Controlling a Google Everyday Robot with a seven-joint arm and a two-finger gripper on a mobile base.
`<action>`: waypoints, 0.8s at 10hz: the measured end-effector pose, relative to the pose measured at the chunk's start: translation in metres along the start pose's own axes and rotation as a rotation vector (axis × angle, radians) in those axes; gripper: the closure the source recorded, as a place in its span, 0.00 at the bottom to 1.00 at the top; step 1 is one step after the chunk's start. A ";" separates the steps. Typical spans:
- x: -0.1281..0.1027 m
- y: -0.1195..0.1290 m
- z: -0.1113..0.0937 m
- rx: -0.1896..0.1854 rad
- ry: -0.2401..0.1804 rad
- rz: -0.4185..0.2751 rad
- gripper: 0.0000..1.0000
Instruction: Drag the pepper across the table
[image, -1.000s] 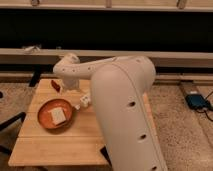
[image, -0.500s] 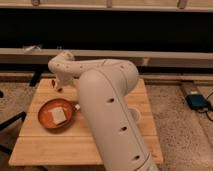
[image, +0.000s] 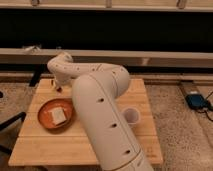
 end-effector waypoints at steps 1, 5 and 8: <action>0.003 -0.005 0.007 0.008 -0.003 -0.008 0.20; 0.012 -0.024 0.029 0.021 0.002 -0.049 0.20; 0.015 -0.035 0.040 0.023 0.002 -0.075 0.20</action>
